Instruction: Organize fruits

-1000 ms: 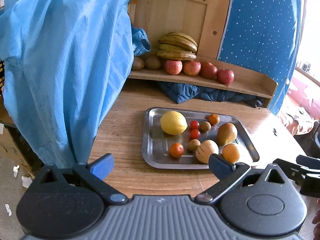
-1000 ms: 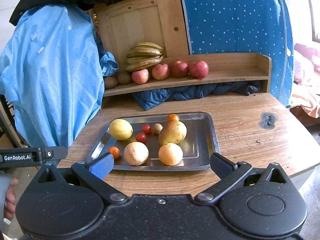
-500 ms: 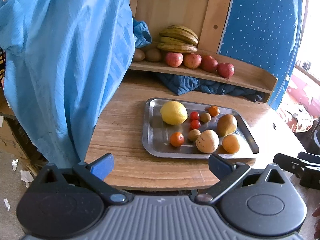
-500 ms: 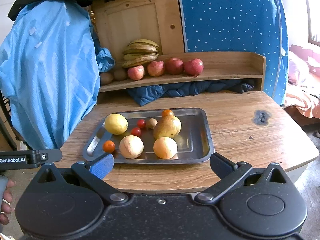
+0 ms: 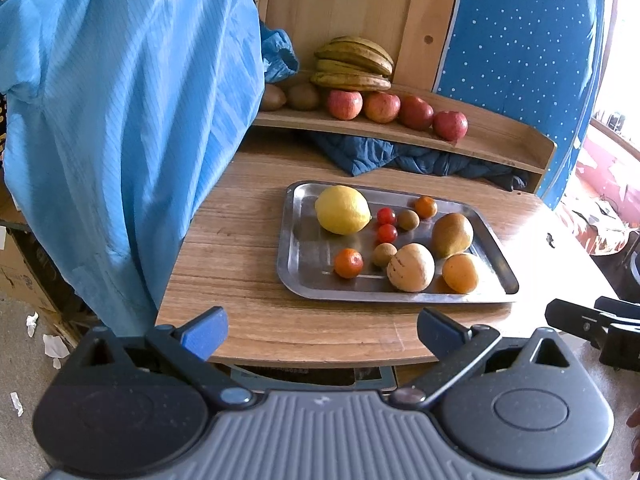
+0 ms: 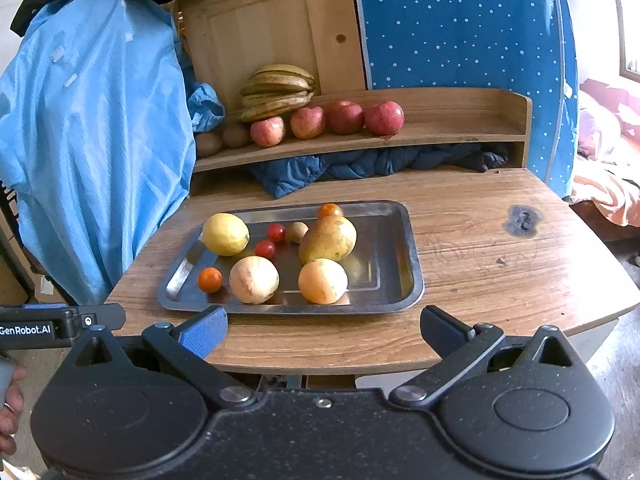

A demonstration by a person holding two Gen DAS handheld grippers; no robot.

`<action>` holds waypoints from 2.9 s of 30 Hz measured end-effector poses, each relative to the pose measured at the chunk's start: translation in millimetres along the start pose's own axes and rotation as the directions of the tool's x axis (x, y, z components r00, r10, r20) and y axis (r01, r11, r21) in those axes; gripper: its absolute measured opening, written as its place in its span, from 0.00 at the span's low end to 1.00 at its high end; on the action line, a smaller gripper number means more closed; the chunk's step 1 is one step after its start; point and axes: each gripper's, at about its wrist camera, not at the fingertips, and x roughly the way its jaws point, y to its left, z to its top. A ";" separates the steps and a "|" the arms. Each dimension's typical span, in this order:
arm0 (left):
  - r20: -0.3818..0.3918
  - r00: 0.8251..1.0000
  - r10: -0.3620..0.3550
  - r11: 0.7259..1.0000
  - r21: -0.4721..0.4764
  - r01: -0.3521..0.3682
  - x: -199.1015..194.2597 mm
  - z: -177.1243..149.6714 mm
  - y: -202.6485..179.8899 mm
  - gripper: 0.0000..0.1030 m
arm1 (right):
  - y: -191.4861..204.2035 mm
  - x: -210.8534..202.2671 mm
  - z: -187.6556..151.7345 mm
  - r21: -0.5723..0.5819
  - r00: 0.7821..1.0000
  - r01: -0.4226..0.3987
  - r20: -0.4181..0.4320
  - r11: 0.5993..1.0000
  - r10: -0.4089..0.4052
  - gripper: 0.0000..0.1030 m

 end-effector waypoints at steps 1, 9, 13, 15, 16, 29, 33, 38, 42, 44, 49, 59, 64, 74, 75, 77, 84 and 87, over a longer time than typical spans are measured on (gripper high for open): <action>0.001 1.000 0.000 1.000 0.001 0.000 0.1 0.3 -0.3 0.99 | -0.2 0.3 0.4 0.000 1.000 0.000 0.000 1.000 0.000 0.99; 0.005 1.000 -0.003 1.000 0.008 0.003 1.5 2.1 -2.6 0.99 | -0.3 0.5 2.3 -0.002 1.000 -0.001 0.005 1.000 0.001 0.99; 0.005 1.000 -0.003 1.000 0.008 0.003 1.4 2.0 -2.5 0.99 | -0.7 0.6 2.2 -0.002 1.000 -0.001 0.004 1.000 0.001 0.99; 0.004 1.000 -0.003 1.000 0.008 0.003 1.7 2.1 -2.7 0.99 | -0.6 1.0 2.8 -0.001 1.000 0.000 0.003 1.000 0.000 0.99; 0.004 1.000 -0.004 1.000 0.009 0.004 1.6 2.1 -2.7 0.99 | -0.7 1.2 2.9 -0.001 1.000 0.000 0.003 1.000 0.000 0.99; 0.003 1.000 -0.005 1.000 0.010 0.005 4.4 2.9 -4.3 0.99 | -1.4 2.7 3.2 -0.001 1.000 0.000 0.001 1.000 0.000 0.99; 0.003 1.000 -0.005 1.000 0.011 0.005 4.5 3.0 -4.1 0.99 | -1.5 2.9 3.3 -0.001 1.000 0.000 0.001 1.000 0.000 0.99; 0.003 1.000 -0.005 1.000 0.010 0.005 4.6 3.0 -4.1 0.99 | -1.6 3.1 3.6 -0.001 1.000 0.000 0.002 1.000 0.000 0.99; 0.003 1.000 -0.005 1.000 0.010 0.005 4.6 3.0 -4.1 0.99 | -1.6 3.2 3.4 -0.001 1.000 0.000 0.001 1.000 0.000 0.99; 0.003 1.000 -0.005 1.000 0.010 0.005 4.7 3.0 -4.2 0.99 | -1.6 3.2 3.4 -0.001 1.000 0.000 0.001 1.000 0.000 0.99; 0.003 1.000 -0.005 1.000 0.010 0.005 5.0 3.1 -4.9 0.99 | -1.9 3.4 3.4 -0.002 1.000 0.000 0.000 1.000 0.000 0.99; 0.003 1.000 -0.010 1.000 0.013 0.010 7.3 4.1 -7.6 0.99 | -3.9 4.2 4.1 -0.001 1.000 0.002 0.000 1.000 -0.002 0.99; 0.001 1.000 -0.015 1.000 0.017 0.015 10.4 6.0 -12.4 0.99 | -10.3 4.9 3.5 0.004 1.000 0.011 0.001 1.000 -0.011 0.99; -0.007 1.000 -0.015 1.000 0.020 0.015 13.7 6.6 -15.9 0.99 | -15.3 5.7 4.8 0.007 1.000 0.017 -0.008 1.000 -0.017 0.99; -0.007 1.000 -0.015 1.000 0.020 0.015 13.7 6.6 -15.9 0.99 | -15.5 5.7 4.3 0.007 1.000 0.017 -0.009 1.000 -0.017 0.99; -0.009 1.000 -0.014 1.000 0.020 0.014 14.0 6.6 -16.2 0.99 | -15.8 6.2 4.2 0.008 1.000 0.016 -0.010 1.000 -0.016 0.99; -0.010 1.000 -0.017 1.000 0.019 0.017 14.2 6.8 -16.3 0.99 | -15.5 6.7 4.6 0.009 1.000 0.017 -0.013 1.000 -0.016 0.99; -0.008 1.000 -0.008 1.000 0.026 0.008 13.6 6.9 -16.9 0.99 | -15.5 7.0 4.7 0.009 1.000 0.017 -0.013 1.000 -0.017 0.99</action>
